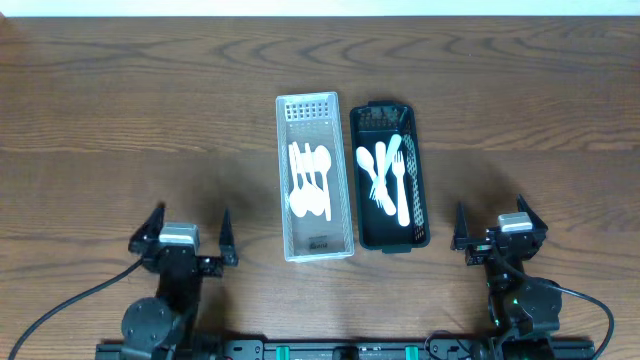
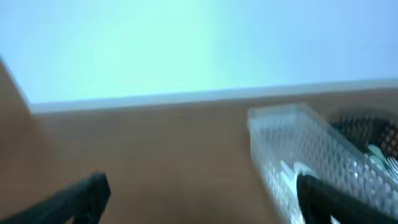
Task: Pack container
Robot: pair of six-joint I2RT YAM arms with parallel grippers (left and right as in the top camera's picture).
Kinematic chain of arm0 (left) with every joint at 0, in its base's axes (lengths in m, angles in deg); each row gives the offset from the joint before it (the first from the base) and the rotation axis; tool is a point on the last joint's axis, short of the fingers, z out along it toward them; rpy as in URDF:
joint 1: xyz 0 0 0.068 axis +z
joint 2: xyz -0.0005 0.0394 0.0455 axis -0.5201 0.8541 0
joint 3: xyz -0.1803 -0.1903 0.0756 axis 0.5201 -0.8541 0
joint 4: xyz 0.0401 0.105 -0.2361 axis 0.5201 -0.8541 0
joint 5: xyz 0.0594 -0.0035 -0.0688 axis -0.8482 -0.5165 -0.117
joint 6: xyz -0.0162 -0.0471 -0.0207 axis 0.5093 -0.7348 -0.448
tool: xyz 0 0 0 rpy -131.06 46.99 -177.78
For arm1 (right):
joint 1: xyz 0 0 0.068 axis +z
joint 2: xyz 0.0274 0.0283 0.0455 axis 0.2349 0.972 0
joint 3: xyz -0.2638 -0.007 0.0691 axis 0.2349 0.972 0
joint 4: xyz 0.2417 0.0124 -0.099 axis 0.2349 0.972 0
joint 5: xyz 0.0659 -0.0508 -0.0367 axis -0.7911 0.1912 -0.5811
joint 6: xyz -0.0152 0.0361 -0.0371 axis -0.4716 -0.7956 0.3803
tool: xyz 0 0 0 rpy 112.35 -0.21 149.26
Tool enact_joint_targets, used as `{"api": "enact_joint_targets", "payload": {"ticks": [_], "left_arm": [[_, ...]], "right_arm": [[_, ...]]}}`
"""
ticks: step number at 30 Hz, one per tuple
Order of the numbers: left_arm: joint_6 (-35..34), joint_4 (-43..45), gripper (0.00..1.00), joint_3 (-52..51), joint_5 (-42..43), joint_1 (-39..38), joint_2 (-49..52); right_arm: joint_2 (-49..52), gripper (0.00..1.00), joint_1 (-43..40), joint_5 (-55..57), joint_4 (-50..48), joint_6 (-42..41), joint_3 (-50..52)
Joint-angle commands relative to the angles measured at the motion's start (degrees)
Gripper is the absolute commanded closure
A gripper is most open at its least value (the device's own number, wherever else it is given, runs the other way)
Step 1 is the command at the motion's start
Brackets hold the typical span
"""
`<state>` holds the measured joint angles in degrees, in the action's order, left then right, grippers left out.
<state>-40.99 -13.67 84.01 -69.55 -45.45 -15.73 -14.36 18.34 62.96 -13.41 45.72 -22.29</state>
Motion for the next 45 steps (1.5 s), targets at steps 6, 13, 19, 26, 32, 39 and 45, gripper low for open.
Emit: {"api": "enact_joint_targets", "payload": {"ticks": [6, 13, 19, 26, 32, 39, 45], "left_arm": [[10.1, 19.2, 0.02, -9.3, 4.5, 1.2, -0.8], [8.7, 18.5, 0.02, -17.3, 14.6, 2.4, -0.8], [5.9, 10.6, 0.02, -17.3, 17.2, 3.5, -0.8], [3.1, 10.6, 0.02, -17.3, 9.4, 4.6, -0.8], [-0.1, 9.8, 0.02, -17.3, 4.2, 4.6, -0.8], [-0.1, 9.8, 0.02, -17.3, 4.4, 4.6, -0.8], [0.0, 9.8, 0.02, -17.3, 4.4, 4.6, -0.8]], "right_arm": [[-0.5, 0.01, 0.6, -0.3, 0.0, 0.8, 0.3], [-0.4, 0.01, 0.6, -0.3, 0.0, 0.8, 0.3], [-0.4, 0.01, 0.6, -0.3, 0.0, 0.8, 0.3], [-0.4, 0.01, 0.6, -0.3, 0.0, 0.8, 0.3], [-0.4, 0.01, 0.6, -0.3, 0.0, 0.8, 0.3], [-0.4, 0.01, 0.6, -0.3, 0.0, 0.8, 0.3], [-0.4, 0.01, 0.6, -0.3, 0.0, 0.8, 0.3]]}}
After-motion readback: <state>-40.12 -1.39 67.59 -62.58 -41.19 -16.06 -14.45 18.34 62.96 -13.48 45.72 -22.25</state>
